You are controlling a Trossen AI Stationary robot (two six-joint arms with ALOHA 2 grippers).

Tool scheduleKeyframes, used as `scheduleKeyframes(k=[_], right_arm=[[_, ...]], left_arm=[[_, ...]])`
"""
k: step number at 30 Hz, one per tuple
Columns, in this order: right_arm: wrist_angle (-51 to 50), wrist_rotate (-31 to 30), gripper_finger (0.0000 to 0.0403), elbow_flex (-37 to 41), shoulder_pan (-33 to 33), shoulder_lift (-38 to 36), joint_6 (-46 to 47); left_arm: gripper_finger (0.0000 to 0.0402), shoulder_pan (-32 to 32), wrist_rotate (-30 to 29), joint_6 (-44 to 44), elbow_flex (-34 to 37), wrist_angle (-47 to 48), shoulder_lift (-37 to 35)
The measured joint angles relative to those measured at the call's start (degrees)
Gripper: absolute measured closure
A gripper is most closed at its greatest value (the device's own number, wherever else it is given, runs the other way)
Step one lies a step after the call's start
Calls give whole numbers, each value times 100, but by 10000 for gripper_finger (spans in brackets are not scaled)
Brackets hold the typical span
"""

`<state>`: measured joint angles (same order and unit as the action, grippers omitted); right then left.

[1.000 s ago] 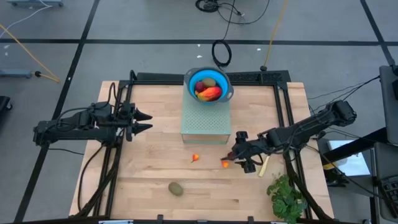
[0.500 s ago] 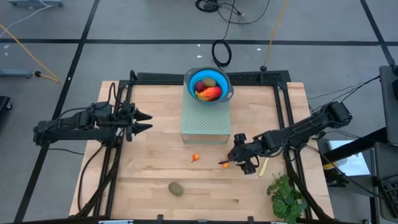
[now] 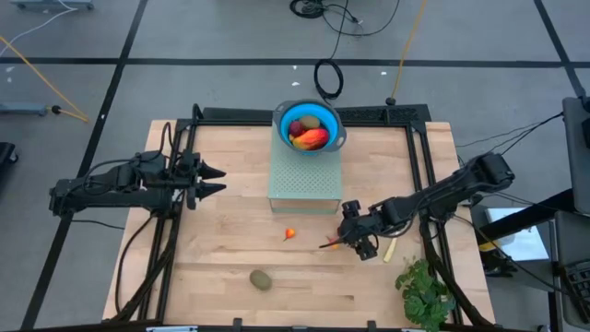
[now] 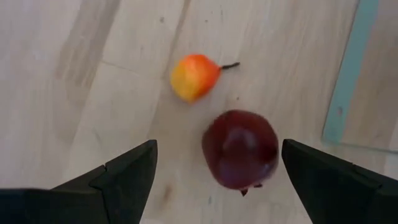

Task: Pick & Place Fruit
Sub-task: Put the pomegranate into the blue strainer bowl on the shelf

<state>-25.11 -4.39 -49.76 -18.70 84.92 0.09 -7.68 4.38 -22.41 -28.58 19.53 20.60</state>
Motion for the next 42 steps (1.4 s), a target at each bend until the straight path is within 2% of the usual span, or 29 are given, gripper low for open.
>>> scheduleKeyframes(k=[14,20,35,42], right_arm=[[166,-4,64,81,112,215,-316],[530,-4,65,404,210,217,-199],[660,-6,81,424,262,215,-229],[867,-5,88,679,264,215,-82]], left_arm=[[167,0,1,-17,0,8,2],[167,0,2,-17,0,8,2],[167,0,2,17,0,7,2],[167,0,0,15,0,9,2]])
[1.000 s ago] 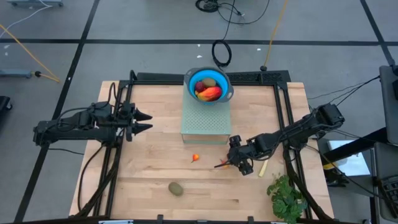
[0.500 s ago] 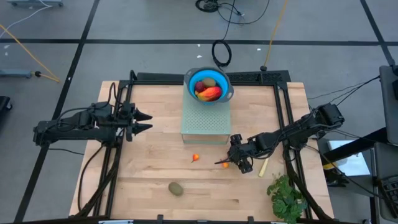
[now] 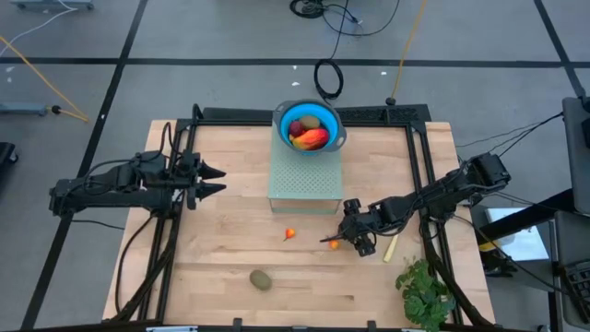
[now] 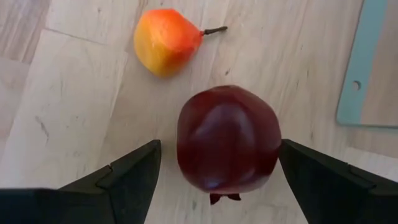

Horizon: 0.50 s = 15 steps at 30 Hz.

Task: Pick & Place Fruit
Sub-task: Put the pomegranate into the blue strainer bowl on the shelf

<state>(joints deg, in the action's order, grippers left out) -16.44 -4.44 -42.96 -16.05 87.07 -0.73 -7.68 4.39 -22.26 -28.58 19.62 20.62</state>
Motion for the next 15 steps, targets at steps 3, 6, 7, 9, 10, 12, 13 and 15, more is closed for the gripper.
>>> scheduleKeyframes(k=[3,6,7,9,10,12,13,15], right_arm=[[68,-1,88,2,0,0,0],[202,-4,88,3,0,0,-46],[222,-17,88,3,0,0,-48],[192,-23,88,3,0,0,-50],[182,-23,88,3,0,0,-53],[185,-23,88,3,0,0,-57],[183,-23,88,3,0,0,-61],[183,-23,88,3,0,0,-83]], left_arm=[[167,0,1,0,0,0,0],[167,0,0,-2,0,0,0],[167,0,2,-2,0,0,0],[167,0,0,-9,0,0,0],[167,0,2,-13,0,0,0],[167,0,0,-13,0,2,0],[167,0,0,-13,0,2,0],[167,0,0,-12,0,2,0]])
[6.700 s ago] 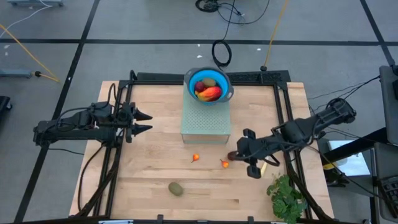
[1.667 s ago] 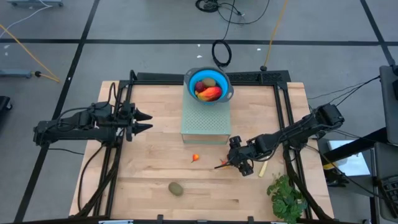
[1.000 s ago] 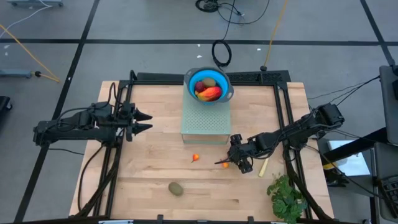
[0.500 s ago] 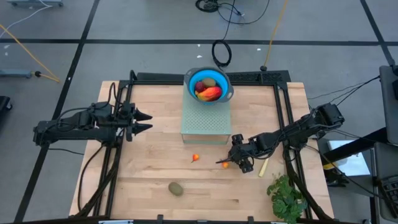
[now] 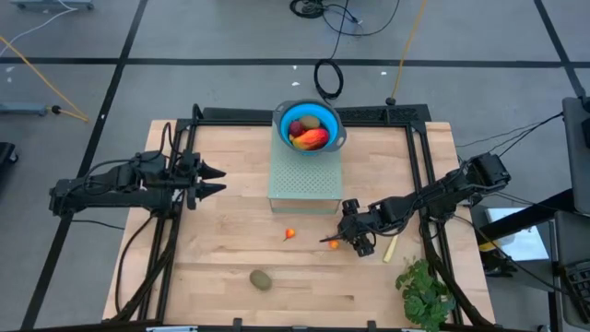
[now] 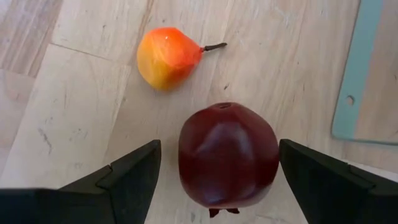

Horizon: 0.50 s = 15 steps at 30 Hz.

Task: Pick & Place Fruit
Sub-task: Put the pomegranate into the blue strainer bowl on the shelf

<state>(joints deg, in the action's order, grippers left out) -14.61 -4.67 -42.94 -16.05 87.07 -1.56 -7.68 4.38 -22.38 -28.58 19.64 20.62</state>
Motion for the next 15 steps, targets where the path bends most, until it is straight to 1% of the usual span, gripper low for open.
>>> scheduleKeyframes(k=[6,9,15], right_arm=[[2,-20,94,0,0,0,-17],[4,-140,107,0,0,0,-20],[4,-155,137,0,2,0,-2]], left_arm=[[167,0,0,1,0,0,0],[167,0,2,1,0,2,0],[167,0,1,2,0,2,0]])
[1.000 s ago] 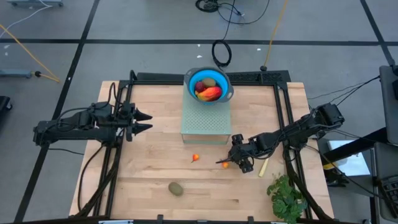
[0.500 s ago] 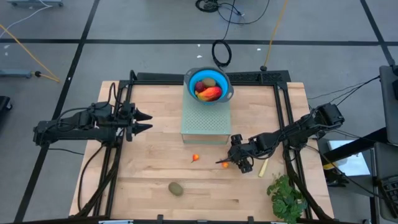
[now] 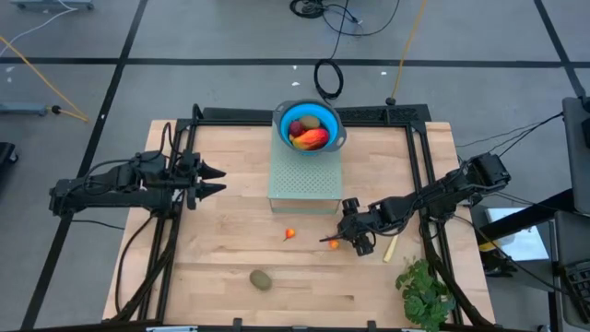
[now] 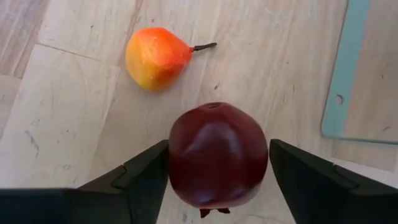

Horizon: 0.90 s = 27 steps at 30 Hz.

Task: Pick & Place Fruit
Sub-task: Put the pomegranate into the blue strainer bowl on the shelf

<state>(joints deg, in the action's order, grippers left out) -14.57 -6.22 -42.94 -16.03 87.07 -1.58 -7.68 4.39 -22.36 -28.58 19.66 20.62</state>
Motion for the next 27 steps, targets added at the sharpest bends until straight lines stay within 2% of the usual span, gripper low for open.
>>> scheduleKeyframes(k=[13,20,27], right_arm=[[-1,0,208,0,-2,-1,104],[0,26,207,0,-13,-4,347],[-34,35,214,-56,-17,-315,493]], left_arm=[[167,0,1,-18,0,0,-1],[167,0,1,-27,0,0,0],[167,0,-1,-34,0,-8,-1]])
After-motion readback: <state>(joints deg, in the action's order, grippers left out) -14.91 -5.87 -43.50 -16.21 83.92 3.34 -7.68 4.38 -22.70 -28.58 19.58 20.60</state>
